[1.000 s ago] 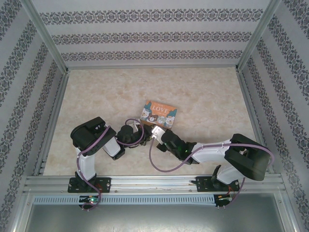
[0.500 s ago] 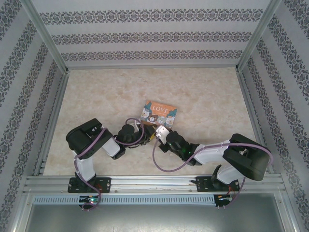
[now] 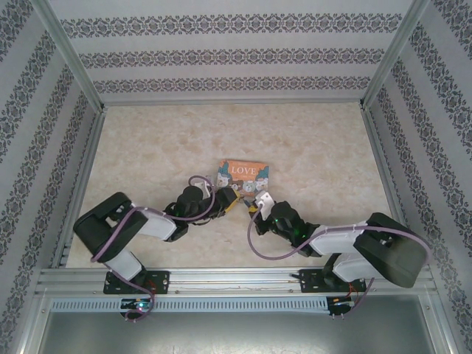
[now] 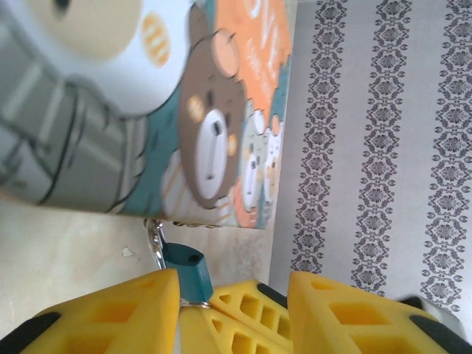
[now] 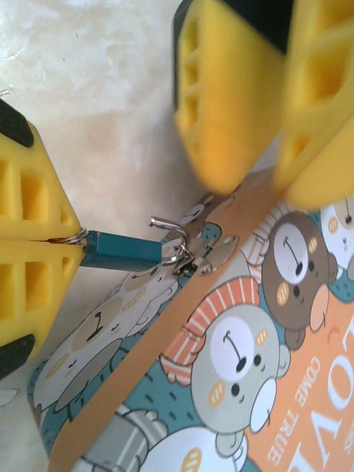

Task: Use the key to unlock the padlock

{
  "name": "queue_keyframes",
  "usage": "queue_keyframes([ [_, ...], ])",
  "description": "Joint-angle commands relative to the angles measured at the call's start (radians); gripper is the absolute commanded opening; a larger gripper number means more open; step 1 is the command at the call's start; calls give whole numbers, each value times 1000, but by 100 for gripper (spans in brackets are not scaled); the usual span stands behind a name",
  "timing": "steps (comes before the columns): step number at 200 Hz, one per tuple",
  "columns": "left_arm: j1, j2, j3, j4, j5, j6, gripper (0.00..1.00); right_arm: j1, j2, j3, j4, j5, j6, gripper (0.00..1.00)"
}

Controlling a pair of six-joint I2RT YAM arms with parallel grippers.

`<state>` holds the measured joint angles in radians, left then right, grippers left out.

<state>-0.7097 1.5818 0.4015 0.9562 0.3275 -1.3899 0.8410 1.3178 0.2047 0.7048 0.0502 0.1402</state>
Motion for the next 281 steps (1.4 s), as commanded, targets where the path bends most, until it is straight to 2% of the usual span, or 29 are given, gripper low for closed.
queue_keyframes([
  [1, -12, -140, 19, -252, -57, 159, 44, -56, -50, -41, 4, -100, 119, 0],
  [36, -11, -411, 114, -709, -201, 393, 49, -149, -139, -82, -31, -211, 234, 0],
  [75, -11, -619, 136, -919, -351, 507, 54, -226, -205, -85, -97, -312, 347, 0],
  [150, -11, -726, 148, -1016, -437, 570, 58, -342, -172, -87, -121, -441, 581, 0],
  [195, -10, -727, 153, -1025, -448, 581, 60, -359, -158, -105, -114, -432, 642, 0],
  [223, -10, -728, 156, -1032, -455, 580, 61, -374, -139, -102, -123, -470, 670, 0],
  [281, -11, -731, 160, -1042, -461, 584, 62, -385, -57, -100, -114, -494, 676, 0],
])
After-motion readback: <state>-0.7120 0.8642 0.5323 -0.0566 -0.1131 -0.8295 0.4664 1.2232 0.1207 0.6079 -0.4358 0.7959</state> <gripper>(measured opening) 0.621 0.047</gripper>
